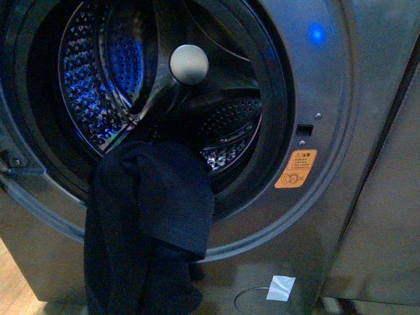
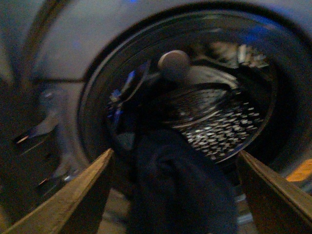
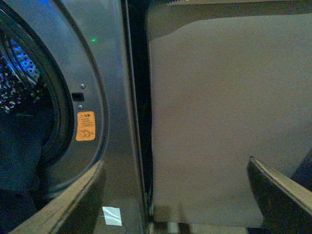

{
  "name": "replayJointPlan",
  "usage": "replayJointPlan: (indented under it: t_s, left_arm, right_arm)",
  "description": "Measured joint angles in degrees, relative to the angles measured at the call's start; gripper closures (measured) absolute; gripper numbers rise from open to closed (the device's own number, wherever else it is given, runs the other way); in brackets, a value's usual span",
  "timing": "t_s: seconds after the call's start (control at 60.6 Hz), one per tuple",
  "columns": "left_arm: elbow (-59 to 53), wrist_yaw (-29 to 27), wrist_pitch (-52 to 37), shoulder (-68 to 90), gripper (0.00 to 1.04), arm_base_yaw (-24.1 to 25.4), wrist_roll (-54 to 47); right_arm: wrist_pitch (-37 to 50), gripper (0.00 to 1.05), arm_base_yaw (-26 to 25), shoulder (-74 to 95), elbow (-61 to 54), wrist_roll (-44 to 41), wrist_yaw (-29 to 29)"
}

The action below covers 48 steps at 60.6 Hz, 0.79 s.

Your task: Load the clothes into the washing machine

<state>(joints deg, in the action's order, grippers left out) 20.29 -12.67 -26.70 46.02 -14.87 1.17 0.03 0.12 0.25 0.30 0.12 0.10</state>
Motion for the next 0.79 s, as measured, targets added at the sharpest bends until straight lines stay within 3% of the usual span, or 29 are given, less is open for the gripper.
replayJointPlan:
  t_s: [0.396, 0.495, 0.528, 0.594, 0.792]
  left_arm:
    - [-11.52, 5.51, 0.74, -11.21, 1.02, 7.52, -0.70]
    - [-13.35, 7.17, 1.81, -14.14, 1.01, 8.94, -0.76]
    - [-14.21, 11.45, 2.73, -15.76, 1.01, 12.02, -0.79]
    - [-15.34, 12.22, 3.98, -18.27, 1.01, 14.56, -0.79]
    - [-17.16, 12.63, 6.93, -23.04, 1.01, 14.71, -0.79]
  right_arm:
    - [0.00, 0.07, 0.00, 0.00, 0.00, 0.00, -0.09]
    - [0.00, 0.07, 0.00, 0.00, 0.00, 0.00, -0.09]
    - [0.00, 0.07, 0.00, 0.00, 0.00, 0.00, -0.09]
    - [0.00, 0.07, 0.00, 0.00, 0.00, 0.00, -0.07]
    - [0.00, 0.07, 0.00, 0.00, 0.00, 0.00, -0.13]
